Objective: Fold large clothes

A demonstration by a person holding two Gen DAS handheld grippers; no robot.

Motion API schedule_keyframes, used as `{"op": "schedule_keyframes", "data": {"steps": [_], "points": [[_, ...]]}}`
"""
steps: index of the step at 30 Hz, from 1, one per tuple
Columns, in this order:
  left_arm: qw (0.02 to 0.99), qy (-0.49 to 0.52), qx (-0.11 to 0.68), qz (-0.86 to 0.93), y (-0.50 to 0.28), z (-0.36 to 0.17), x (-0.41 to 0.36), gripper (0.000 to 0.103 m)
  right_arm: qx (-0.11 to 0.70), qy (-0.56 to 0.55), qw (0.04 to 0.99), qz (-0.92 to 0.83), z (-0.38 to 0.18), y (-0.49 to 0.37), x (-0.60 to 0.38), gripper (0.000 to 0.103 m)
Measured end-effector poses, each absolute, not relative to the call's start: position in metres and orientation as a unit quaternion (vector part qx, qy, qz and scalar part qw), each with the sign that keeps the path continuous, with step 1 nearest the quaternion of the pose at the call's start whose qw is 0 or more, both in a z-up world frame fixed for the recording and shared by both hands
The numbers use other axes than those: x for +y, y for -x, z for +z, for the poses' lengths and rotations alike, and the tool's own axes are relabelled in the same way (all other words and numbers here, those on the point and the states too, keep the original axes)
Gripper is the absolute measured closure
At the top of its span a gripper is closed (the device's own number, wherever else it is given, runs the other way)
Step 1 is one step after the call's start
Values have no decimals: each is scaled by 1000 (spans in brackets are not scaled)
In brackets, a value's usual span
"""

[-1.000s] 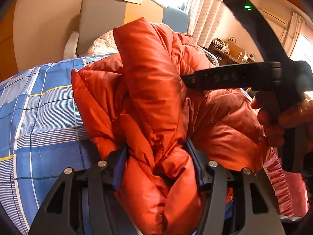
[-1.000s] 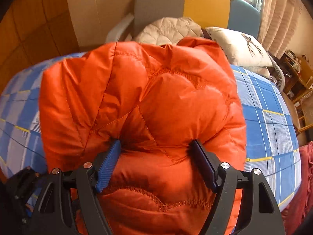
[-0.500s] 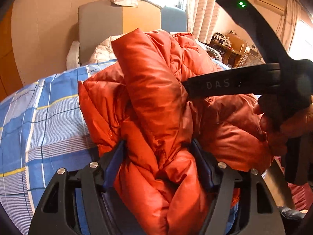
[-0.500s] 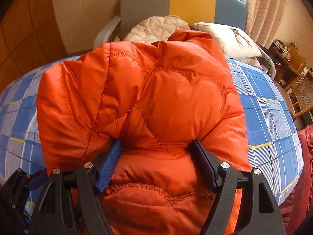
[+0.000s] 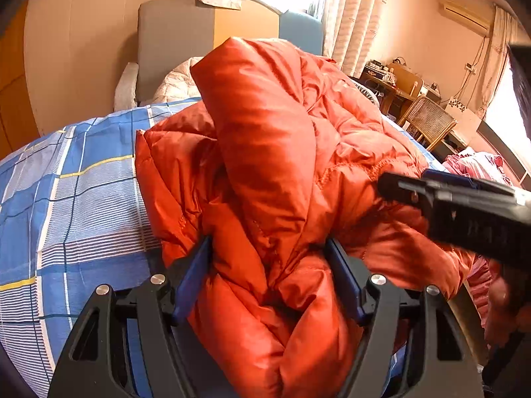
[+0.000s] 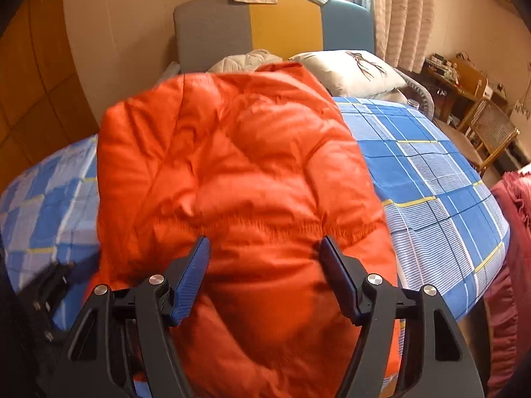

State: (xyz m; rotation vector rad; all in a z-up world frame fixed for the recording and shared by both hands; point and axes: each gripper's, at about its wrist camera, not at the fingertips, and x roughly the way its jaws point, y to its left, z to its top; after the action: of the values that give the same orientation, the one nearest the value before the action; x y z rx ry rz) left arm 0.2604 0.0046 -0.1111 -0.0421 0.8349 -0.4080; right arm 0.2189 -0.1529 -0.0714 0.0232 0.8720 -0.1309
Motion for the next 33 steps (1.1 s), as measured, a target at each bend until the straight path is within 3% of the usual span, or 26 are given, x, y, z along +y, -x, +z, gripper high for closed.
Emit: {"op": "schedule_keyframes", "data": {"steps": [13, 25, 33], "points": [[888, 25, 413, -198, -275, -125, 13, 33, 423, -15, 903, -73, -110, -229, -150, 32], [916, 9, 344, -206, -277, -58, 5, 35, 413, -26, 908, -56, -106, -224, -155, 31], [903, -11, 389, -182, -329, -73, -16, 36, 410, -22, 911, -43, -105, -222, -158, 31]]}}
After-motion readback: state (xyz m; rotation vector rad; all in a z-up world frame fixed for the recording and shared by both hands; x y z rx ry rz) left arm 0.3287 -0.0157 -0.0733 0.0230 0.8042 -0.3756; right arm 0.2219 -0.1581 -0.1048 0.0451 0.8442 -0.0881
